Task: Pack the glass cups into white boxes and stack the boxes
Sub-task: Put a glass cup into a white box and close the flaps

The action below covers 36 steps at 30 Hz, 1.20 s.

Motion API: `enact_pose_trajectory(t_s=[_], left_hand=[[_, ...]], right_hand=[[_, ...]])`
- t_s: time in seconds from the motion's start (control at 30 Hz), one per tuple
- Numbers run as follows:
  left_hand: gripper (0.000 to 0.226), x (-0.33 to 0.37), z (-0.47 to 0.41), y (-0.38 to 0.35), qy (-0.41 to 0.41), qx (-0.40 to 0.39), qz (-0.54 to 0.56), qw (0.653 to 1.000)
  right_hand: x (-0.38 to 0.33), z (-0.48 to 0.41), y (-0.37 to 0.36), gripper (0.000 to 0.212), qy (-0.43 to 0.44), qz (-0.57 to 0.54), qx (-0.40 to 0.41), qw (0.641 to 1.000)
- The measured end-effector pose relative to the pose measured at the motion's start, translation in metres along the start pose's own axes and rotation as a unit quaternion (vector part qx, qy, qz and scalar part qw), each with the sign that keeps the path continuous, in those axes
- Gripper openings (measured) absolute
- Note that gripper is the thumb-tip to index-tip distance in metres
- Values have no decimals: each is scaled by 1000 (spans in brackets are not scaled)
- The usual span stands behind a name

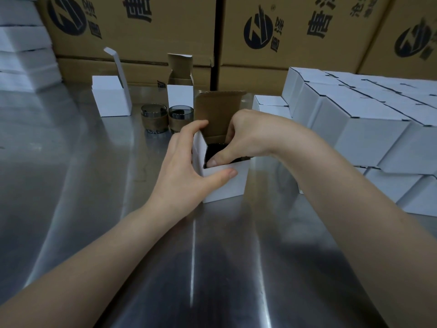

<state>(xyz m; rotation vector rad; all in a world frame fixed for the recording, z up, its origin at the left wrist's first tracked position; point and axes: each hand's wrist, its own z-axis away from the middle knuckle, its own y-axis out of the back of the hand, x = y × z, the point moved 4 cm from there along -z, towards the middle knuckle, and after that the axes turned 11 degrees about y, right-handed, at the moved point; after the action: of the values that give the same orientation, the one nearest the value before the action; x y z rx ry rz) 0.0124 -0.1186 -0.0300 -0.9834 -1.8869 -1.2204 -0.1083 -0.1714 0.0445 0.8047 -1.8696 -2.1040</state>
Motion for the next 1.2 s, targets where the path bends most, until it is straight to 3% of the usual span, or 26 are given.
enact_pose_trajectory(t_s=[0.2,0.37,0.47,0.57,0.67,0.73,0.83,0.93,1.07,1.2], left_hand=[[83,-5,-3,-1,10,-17,-8,1000],[81,-9,-4,-3,42,-68,27,996],[62,-9,-6,-7,75,-101,56,991],[30,-8,-17,-7,120,-84,82,986],[35,-6,-12,-4,134,-72,165,975],[35,-8,-10,-1,150,-70,192,967],[18,-7,-13,1,148,-56,233,959],[34,-7,-14,3,138,-30,294,945],[51,-4,-13,3,130,-71,309,940],[28,-3,-13,3,122,-73,255,957]], right_hand=[[2,2,1,41,24,-45,15,999],[23,2,19,13,1,-200,156,967],[41,4,29,25,-33,-234,211,948],[48,4,18,24,-39,-328,103,938],[47,1,3,43,-27,-362,16,932],[46,-3,-1,48,-16,-364,19,931],[45,-5,-4,55,-1,-359,28,933],[43,-7,-6,59,27,-373,39,927],[44,-6,-7,28,56,-395,22,917],[47,-4,-6,41,70,-363,-7,929]])
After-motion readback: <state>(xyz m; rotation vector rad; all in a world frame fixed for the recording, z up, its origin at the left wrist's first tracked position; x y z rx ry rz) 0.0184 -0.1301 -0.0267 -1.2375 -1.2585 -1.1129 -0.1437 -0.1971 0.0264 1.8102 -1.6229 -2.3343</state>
